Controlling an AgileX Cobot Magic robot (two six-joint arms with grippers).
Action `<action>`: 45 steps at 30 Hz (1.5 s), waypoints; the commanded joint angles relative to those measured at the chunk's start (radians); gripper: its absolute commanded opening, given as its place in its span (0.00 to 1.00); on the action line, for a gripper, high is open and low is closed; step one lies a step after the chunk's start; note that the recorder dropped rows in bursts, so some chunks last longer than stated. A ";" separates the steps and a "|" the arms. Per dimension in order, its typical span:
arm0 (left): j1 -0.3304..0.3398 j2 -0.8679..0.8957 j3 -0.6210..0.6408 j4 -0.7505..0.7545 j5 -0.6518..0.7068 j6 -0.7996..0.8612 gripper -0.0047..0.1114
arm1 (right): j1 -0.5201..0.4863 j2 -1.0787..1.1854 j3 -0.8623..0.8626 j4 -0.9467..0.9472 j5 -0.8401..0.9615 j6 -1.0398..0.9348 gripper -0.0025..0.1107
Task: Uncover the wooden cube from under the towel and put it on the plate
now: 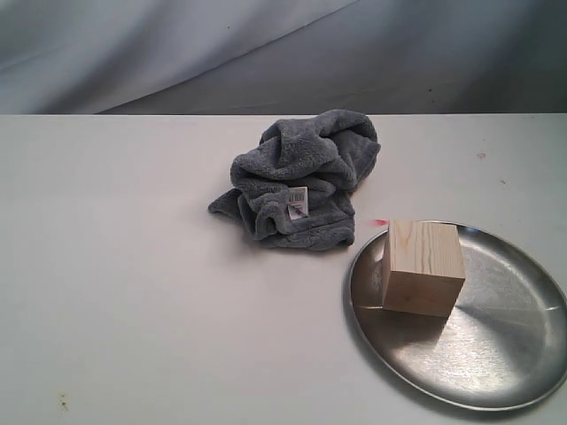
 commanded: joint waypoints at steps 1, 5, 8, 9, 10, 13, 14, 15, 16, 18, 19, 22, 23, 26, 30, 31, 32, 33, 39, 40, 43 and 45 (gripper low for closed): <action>-0.005 -0.004 0.004 -0.002 -0.003 -0.003 0.04 | -0.007 -0.006 0.003 0.083 0.011 -0.097 0.02; -0.005 -0.004 0.004 -0.002 -0.003 -0.003 0.04 | -0.007 -0.006 0.003 0.083 0.011 -0.097 0.02; -0.005 -0.004 0.004 -0.002 -0.003 -0.003 0.04 | -0.007 -0.006 0.003 0.083 0.011 -0.097 0.02; -0.005 -0.004 0.004 -0.002 -0.003 -0.003 0.04 | -0.007 -0.006 0.003 0.079 0.008 -0.097 0.02; -0.005 -0.004 0.004 -0.002 -0.003 -0.003 0.04 | -0.007 -0.006 0.003 0.073 0.000 -0.097 0.02; -0.005 -0.004 0.004 -0.002 -0.003 -0.003 0.04 | -0.007 -0.006 0.003 0.072 -0.012 -0.097 0.02; -0.005 -0.004 0.004 -0.002 -0.003 -0.003 0.04 | -0.007 -0.006 0.003 0.072 -0.012 -0.097 0.02; -0.005 -0.004 0.004 -0.002 -0.003 -0.003 0.04 | -0.007 -0.006 0.003 0.072 -0.012 -0.097 0.02; -0.005 -0.004 0.004 -0.002 -0.003 -0.003 0.04 | -0.007 -0.006 0.003 0.072 -0.012 -0.097 0.02; -0.005 -0.004 0.004 -0.002 -0.003 -0.003 0.04 | -0.007 -0.006 0.003 0.072 -0.012 -0.097 0.02; -0.005 -0.004 0.004 -0.002 -0.003 -0.003 0.04 | -0.007 -0.006 0.003 0.072 -0.012 -0.097 0.02; -0.005 -0.004 0.004 -0.002 -0.003 -0.003 0.04 | -0.007 -0.006 0.003 0.072 -0.012 -0.097 0.02; -0.005 -0.004 0.004 -0.002 -0.003 -0.003 0.04 | -0.007 -0.006 0.003 0.072 -0.012 -0.097 0.02; -0.005 -0.004 0.004 -0.002 -0.003 -0.003 0.04 | -0.007 -0.006 0.003 0.072 -0.012 -0.097 0.02; -0.005 -0.004 0.004 -0.002 -0.003 -0.003 0.04 | -0.007 -0.006 0.003 0.072 -0.012 -0.097 0.02; -0.005 -0.004 0.004 -0.002 -0.003 -0.003 0.04 | -0.007 -0.006 0.003 0.072 -0.012 -0.097 0.02; -0.005 -0.004 0.004 -0.002 -0.003 -0.003 0.04 | -0.007 -0.006 0.003 0.072 -0.012 -0.097 0.02; -0.005 -0.004 0.004 -0.002 -0.003 -0.003 0.04 | -0.007 -0.006 0.003 0.072 -0.012 -0.097 0.02; -0.005 -0.004 0.004 -0.002 -0.003 -0.003 0.04 | -0.007 -0.006 0.003 0.072 -0.012 -0.097 0.02; -0.005 -0.004 0.004 -0.002 -0.003 -0.003 0.04 | -0.007 -0.006 0.003 0.072 -0.012 -0.097 0.02; -0.005 -0.004 0.004 -0.002 -0.003 -0.003 0.04 | -0.007 -0.006 0.003 0.072 -0.012 -0.097 0.02; -0.005 -0.004 0.004 -0.002 -0.003 -0.003 0.04 | -0.007 -0.006 0.003 0.072 -0.012 -0.097 0.02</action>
